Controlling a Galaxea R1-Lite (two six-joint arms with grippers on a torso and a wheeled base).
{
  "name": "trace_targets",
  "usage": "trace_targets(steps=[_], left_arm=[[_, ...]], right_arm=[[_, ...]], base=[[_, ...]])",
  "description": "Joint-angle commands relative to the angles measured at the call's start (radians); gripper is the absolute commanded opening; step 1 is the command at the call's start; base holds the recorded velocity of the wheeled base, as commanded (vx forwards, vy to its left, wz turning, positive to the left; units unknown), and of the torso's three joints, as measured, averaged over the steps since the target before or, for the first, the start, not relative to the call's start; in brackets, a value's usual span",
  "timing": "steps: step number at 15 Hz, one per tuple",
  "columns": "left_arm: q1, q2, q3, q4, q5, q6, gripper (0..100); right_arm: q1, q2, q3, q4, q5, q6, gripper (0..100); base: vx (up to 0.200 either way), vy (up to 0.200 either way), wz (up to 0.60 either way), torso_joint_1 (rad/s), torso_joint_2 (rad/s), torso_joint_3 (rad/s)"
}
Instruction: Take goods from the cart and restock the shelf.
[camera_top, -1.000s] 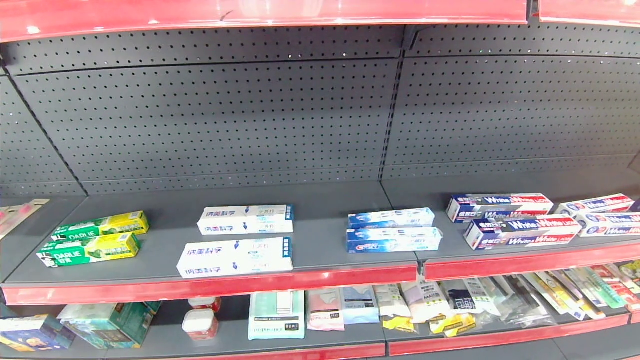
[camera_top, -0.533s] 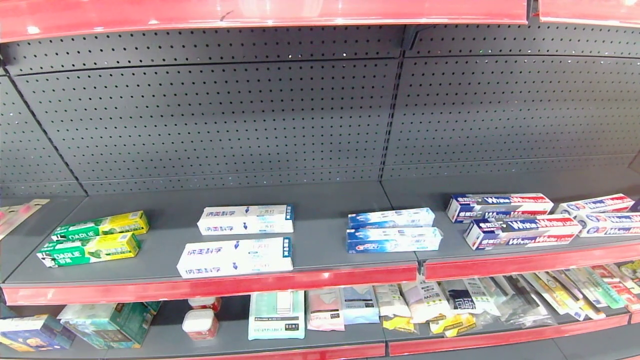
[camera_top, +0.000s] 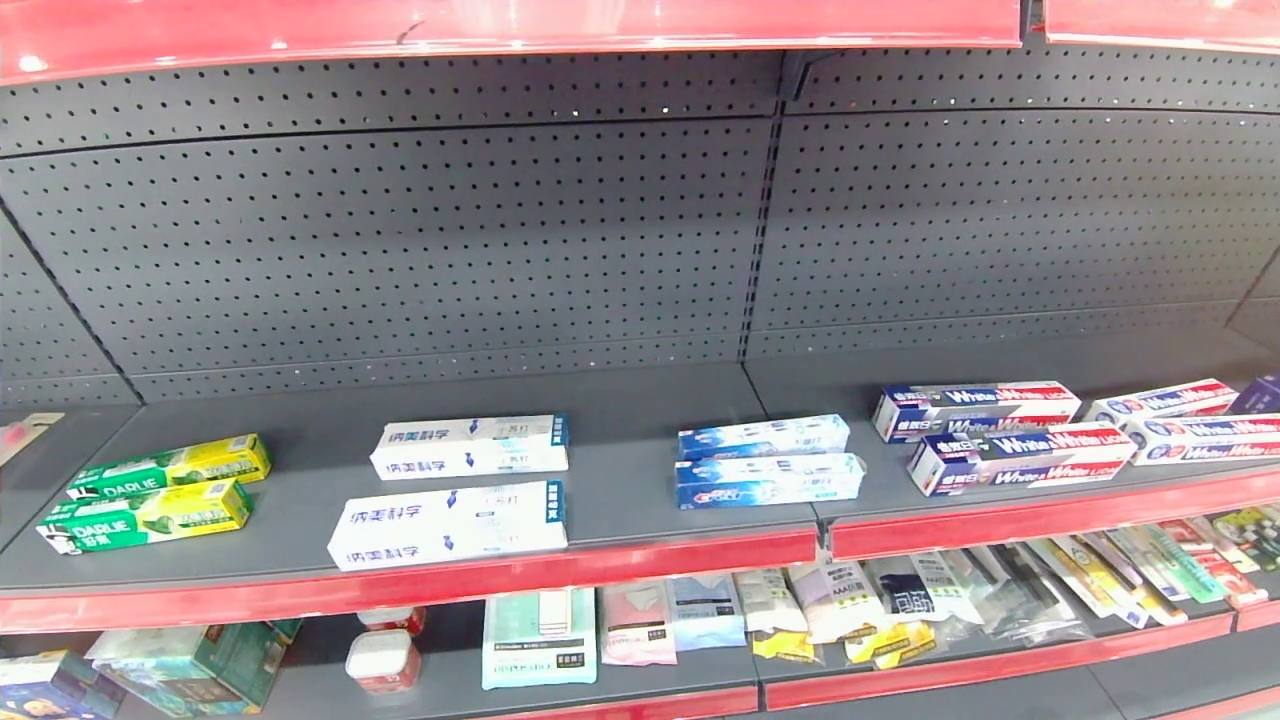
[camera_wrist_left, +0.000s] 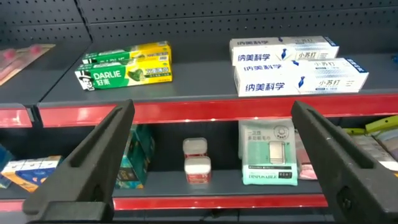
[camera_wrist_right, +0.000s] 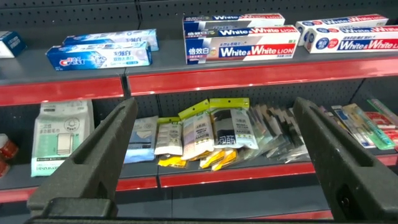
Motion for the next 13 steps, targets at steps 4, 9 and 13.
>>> trace_targets(steps=[4,9,13], left_arm=[[0.0,0.002,0.0,0.0,0.0,-0.001,100],[0.0,0.002,0.0,0.0,0.0,-0.003,100],[0.0,0.002,0.0,0.0,0.0,-0.003,100]], right_arm=[[0.001,-0.001,0.0,0.0,0.0,0.0,100],[0.001,-0.001,0.0,0.0,0.0,0.0,100],[0.001,-0.001,0.0,0.002,-0.002,0.0,100]], base=[[0.0,0.0,0.6,0.0,0.0,0.002],[0.0,0.0,0.24,0.003,0.0,0.0],[0.0,0.0,0.0,0.0,0.0,0.0]])
